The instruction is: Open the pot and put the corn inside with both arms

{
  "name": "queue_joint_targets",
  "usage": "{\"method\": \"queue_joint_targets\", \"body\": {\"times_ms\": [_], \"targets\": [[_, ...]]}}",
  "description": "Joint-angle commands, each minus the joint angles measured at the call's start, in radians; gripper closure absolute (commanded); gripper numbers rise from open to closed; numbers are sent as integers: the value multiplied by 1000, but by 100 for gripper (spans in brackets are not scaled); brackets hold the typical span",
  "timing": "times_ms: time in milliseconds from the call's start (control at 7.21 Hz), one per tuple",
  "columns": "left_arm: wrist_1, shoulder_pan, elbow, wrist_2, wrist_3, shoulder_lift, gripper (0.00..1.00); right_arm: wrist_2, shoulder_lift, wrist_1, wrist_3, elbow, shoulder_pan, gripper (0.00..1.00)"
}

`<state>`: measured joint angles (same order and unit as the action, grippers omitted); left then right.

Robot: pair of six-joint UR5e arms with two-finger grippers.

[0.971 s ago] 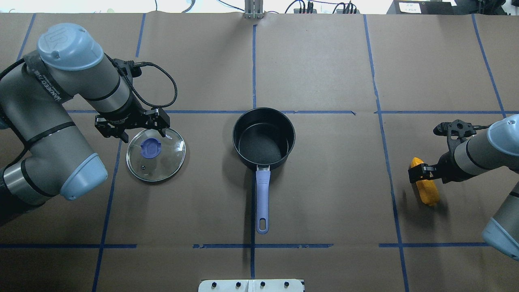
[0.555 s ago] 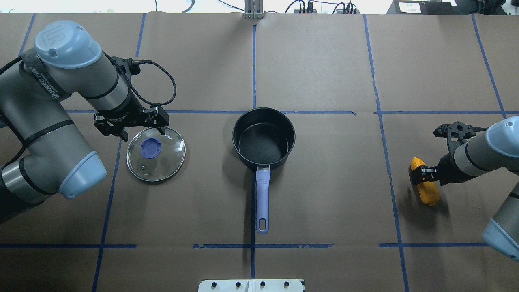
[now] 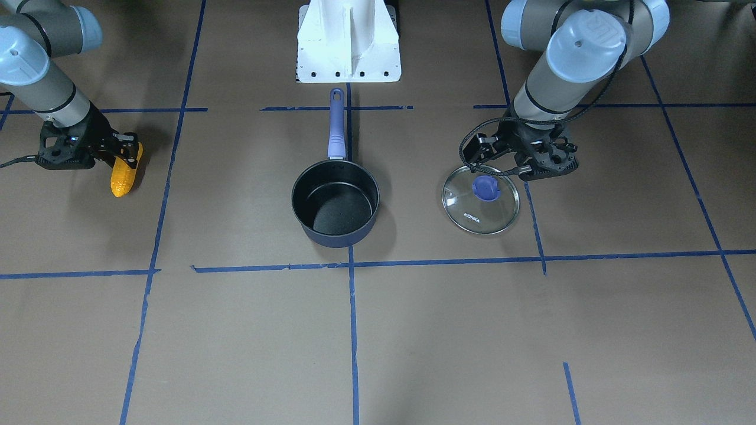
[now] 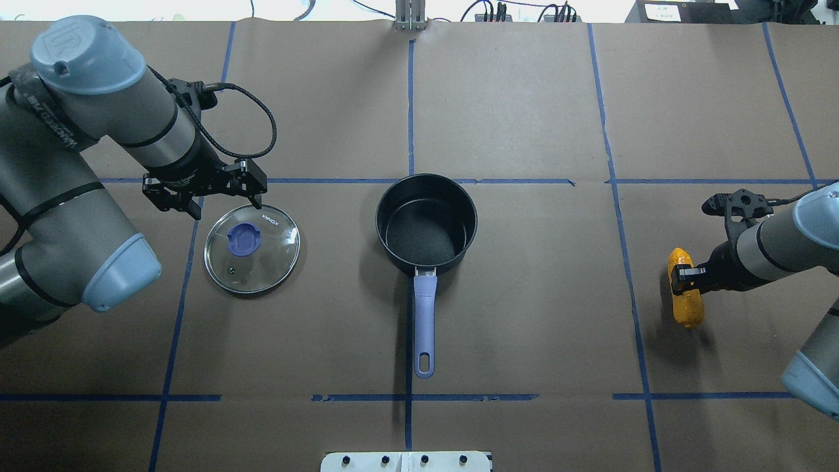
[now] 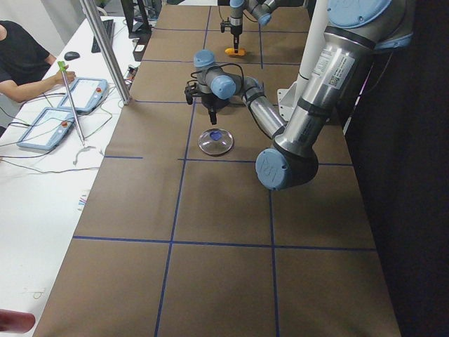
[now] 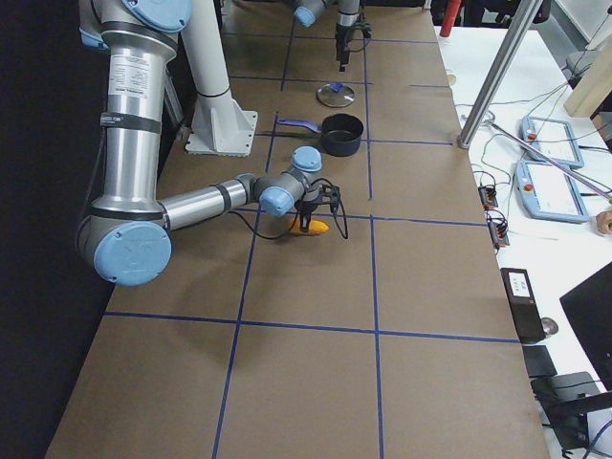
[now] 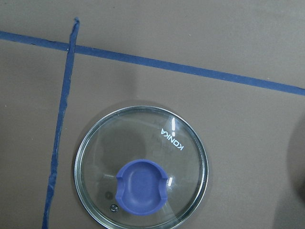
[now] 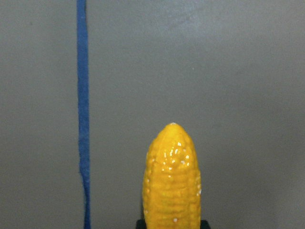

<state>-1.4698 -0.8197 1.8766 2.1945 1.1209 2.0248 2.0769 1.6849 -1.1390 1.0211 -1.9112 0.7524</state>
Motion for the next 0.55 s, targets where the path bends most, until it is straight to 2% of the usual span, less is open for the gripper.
{"method": "queue_joint_targets", "body": {"times_ms": [0, 277, 416], "targets": [[3, -38, 13, 8, -88, -17, 0, 11, -26, -78, -3, -81, 44, 100], [2, -80, 44, 14, -238, -113, 0, 11, -191, -250, 4, -133, 48, 100], [0, -111, 50, 16, -310, -153, 0, 9, -327, -377, 17, -134, 47, 100]]}}
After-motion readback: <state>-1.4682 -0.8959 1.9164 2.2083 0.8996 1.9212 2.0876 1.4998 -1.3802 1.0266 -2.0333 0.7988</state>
